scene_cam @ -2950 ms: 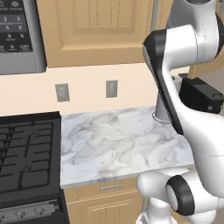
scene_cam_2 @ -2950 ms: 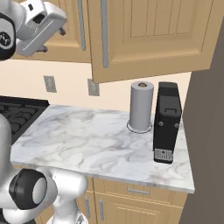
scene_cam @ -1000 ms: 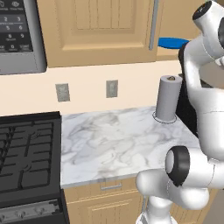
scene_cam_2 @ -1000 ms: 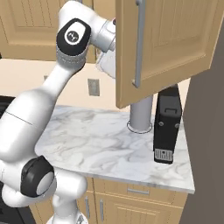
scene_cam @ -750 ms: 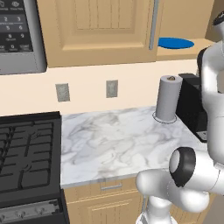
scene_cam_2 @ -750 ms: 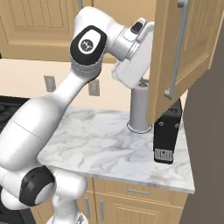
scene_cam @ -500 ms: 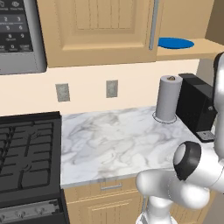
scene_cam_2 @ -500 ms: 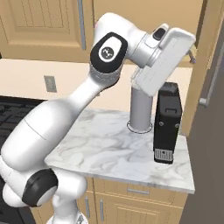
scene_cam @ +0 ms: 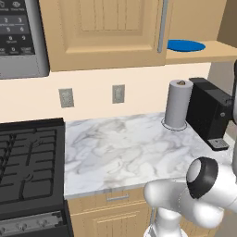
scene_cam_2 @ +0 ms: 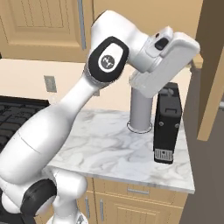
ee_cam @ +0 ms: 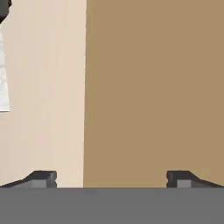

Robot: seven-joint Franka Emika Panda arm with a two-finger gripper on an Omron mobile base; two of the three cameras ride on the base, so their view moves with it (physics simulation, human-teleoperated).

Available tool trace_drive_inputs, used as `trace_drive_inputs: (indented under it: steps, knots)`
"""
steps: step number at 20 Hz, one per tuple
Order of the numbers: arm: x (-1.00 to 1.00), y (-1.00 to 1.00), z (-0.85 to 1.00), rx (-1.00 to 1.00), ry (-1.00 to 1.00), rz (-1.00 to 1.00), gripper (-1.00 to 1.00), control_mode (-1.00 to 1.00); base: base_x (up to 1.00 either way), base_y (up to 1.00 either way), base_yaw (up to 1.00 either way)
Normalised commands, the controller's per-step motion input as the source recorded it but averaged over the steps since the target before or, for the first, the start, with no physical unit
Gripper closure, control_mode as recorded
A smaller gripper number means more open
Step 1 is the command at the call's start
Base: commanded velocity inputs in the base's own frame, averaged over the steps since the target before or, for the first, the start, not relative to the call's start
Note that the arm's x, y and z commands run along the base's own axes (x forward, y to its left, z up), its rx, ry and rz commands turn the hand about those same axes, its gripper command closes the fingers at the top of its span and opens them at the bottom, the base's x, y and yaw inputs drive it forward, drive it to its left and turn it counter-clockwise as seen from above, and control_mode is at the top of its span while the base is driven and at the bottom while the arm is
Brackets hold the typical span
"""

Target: The dining table condiment station is running low on shaker. Refill the condiment station by opening the cabinet and taking the shaker from the cabinet and placing it on the dining table.

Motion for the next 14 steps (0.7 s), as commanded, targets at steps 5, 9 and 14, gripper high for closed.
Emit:
trace_drive_inputs:
  steps: [5,9,14]
  knots:
    - [-0.71,0.98,0.00,0.10,-0.65,0.14,-1.00,-1.00,0.00,0.00,0.00]
    - [-0.33,1.00,0.01,0.13,-0.63,0.14,-1.00,-1.00,0.00,0.00,0.00]
    - [0.00,1.00,0.06,0.16,-0.51,0.17,-1.00,-1.00,0.00,0.00,0.00]
